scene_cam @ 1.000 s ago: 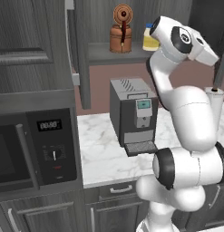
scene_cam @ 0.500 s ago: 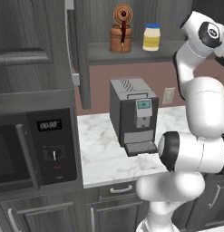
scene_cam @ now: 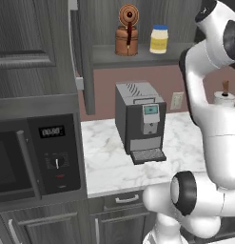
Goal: The dining table condiment station is running low on mayonnaise. Refill the condiment station by opening the cabinet and taking the mayonnaise from the cabinet and placing it on the dining table.
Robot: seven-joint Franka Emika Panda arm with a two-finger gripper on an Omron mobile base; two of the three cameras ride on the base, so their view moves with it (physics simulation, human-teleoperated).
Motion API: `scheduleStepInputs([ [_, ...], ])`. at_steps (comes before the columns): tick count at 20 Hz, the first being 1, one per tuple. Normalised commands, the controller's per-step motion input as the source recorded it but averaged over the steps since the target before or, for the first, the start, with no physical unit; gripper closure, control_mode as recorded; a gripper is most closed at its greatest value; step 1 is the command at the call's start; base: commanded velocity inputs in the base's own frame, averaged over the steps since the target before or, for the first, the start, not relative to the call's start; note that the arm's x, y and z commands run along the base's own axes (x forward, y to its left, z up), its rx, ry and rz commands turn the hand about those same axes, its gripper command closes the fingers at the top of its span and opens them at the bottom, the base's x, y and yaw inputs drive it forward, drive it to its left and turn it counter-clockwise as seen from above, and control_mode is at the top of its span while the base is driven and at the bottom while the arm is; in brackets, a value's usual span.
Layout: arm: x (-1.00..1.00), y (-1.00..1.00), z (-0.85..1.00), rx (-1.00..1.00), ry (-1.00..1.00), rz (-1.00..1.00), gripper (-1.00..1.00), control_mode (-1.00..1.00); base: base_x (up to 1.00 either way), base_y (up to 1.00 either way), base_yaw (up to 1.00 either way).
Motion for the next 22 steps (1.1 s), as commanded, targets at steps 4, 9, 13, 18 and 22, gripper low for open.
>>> scheduleStepInputs([
  [4,-0.61,1.0,-0.32,0.0,0.0,0.68,-1.0,-1.0,0.0,0.0,0.0],
  [9,-0.42,0.98,-0.06,0.0,0.01,0.79,-1.0,-1.0,0.0,0.0,0.0],
  [13,-0.25,0.81,0.11,-0.02,0.02,0.92,-1.0,-1.0,0.0,0.0,0.0],
  [18,-0.13,0.57,0.18,-0.03,0.0,0.61,-1.0,-1.0,0.0,0.0,0.0],
  [22,0.4,0.04,0.0,0.0,0.0,0.02,-1.0,-1.0,0.0,0.0,0.0],
])
